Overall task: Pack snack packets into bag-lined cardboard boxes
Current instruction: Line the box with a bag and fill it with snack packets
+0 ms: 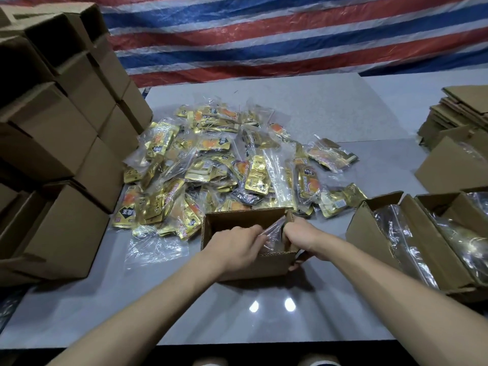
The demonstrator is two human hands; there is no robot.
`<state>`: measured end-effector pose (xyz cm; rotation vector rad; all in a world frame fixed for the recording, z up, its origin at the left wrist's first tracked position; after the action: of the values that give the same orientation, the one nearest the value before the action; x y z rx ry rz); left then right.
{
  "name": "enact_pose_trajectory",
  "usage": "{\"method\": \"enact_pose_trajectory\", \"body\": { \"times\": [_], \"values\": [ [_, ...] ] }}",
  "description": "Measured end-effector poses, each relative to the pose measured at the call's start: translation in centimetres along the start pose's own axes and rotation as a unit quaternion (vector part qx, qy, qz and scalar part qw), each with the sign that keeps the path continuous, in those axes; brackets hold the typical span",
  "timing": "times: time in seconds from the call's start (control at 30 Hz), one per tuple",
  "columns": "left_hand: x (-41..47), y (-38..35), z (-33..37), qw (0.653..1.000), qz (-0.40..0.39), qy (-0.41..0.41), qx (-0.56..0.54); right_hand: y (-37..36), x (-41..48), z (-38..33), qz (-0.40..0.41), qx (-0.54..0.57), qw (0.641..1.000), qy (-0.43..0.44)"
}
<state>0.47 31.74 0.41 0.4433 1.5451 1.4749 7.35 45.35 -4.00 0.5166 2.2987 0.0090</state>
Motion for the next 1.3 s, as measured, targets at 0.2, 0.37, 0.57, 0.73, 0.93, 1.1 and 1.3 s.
{"method": "enact_pose_trajectory", "body": {
  "times": [0.2,0.37,0.57,0.73,0.93,1.1,1.3],
  "values": [
    [2.8,-1.8,-2.5,0.96,-0.135,0.103,-0.223,0.1,-0.4,0.1,0.008,0.022,1.0,0.003],
    [2.2,-2.4,-2.3,0.982,-0.144,0.122,-0.005,0.5,-0.2,0.6,-0.004,0.054,0.999,0.005],
    [-2.6,1.0,-2.0,0.959,0.273,0.072,0.014,0.8,0.7,0.5,0.029,0.058,0.998,-0.019],
    [-5.7,-1.8,-4.4,0.938,0.331,-0.042,0.092,1.0,1.4,-0.5,0.008,0.046,0.998,0.048],
    [-5.6,-1.3,-4.6,0.944,0.322,0.007,0.076,3.2,3.6,-0.6,0.143,0.15,0.972,0.109],
    [-5.0,-1.8,-4.9,0.971,0.234,0.044,0.014,6.0,5.4,-2.1,0.266,0.041,0.946,0.181],
    [-5.1,-2.0,-4.4,0.966,0.258,0.004,-0.016,6.3,7.2,-2.7,0.247,-0.179,0.939,0.157]
  ]
}}
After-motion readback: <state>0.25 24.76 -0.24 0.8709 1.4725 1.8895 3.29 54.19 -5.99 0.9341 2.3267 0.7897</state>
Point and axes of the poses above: each hand's wrist, its own x-axis towards the middle knuckle, its own y-axis out of the back of the hand, z = x × y, the point moved 6 cm from there along x, towards the middle knuckle, and after that the axes turned 10 degrees about x, right-handed, at the moved point
